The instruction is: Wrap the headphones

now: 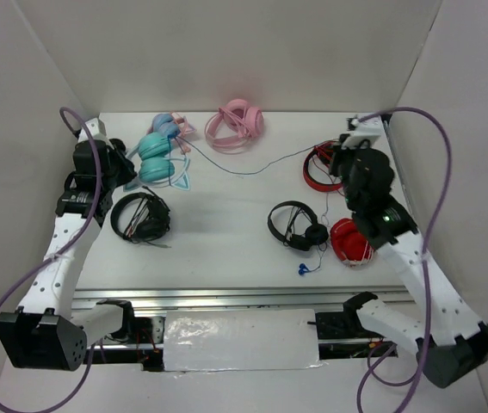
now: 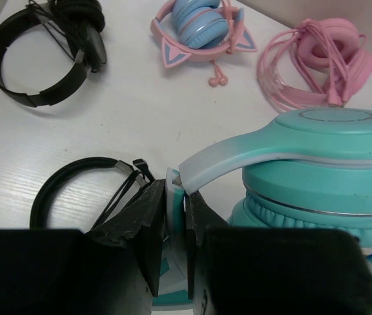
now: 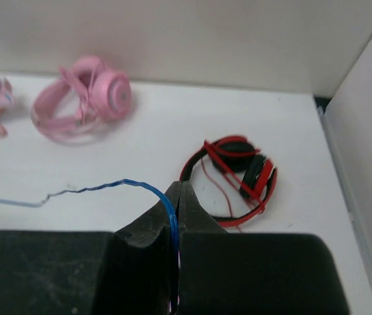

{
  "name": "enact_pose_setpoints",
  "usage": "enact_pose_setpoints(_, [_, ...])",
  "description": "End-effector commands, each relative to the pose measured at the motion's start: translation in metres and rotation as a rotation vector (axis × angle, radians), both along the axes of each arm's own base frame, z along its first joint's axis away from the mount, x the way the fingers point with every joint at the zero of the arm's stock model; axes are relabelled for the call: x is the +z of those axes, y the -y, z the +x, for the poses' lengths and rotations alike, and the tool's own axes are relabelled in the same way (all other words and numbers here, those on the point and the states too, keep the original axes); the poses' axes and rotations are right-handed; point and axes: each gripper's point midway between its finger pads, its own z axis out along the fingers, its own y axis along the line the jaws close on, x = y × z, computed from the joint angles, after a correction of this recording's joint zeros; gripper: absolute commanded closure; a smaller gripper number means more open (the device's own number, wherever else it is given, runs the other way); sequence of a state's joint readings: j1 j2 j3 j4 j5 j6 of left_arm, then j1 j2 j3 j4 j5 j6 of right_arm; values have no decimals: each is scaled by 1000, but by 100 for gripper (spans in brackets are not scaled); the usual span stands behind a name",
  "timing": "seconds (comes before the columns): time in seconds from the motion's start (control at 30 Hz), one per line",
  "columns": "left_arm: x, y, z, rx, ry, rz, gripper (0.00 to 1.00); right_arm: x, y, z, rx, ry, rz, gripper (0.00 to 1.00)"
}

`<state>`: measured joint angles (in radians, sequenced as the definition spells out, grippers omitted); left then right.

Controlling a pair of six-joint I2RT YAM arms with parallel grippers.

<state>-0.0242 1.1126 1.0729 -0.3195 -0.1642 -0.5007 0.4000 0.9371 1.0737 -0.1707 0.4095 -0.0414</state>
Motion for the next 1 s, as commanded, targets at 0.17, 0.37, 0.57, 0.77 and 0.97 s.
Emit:
enact_pose_setpoints(0.17, [69,-26,14,146,204,-205,100,-70,-58,13,139,-97,-4,100])
enact_pose_setpoints(0.37, [76,-49,26,331,218,-308,100,-110,-140,-31,335,-171,-48,100])
enact_pose_setpoints(0.57, [69,-60,35,498,225,-280,100,-70,-214,-88,542,-117,-137,100])
enact_pose_setpoints(0.77, [44,-49,41,523,177,-193,100,5,-254,-133,624,25,-187,100])
enact_pose_setpoints(0.97, [16,-31,43,590,102,-153,100,55,-287,-154,785,104,-228,100])
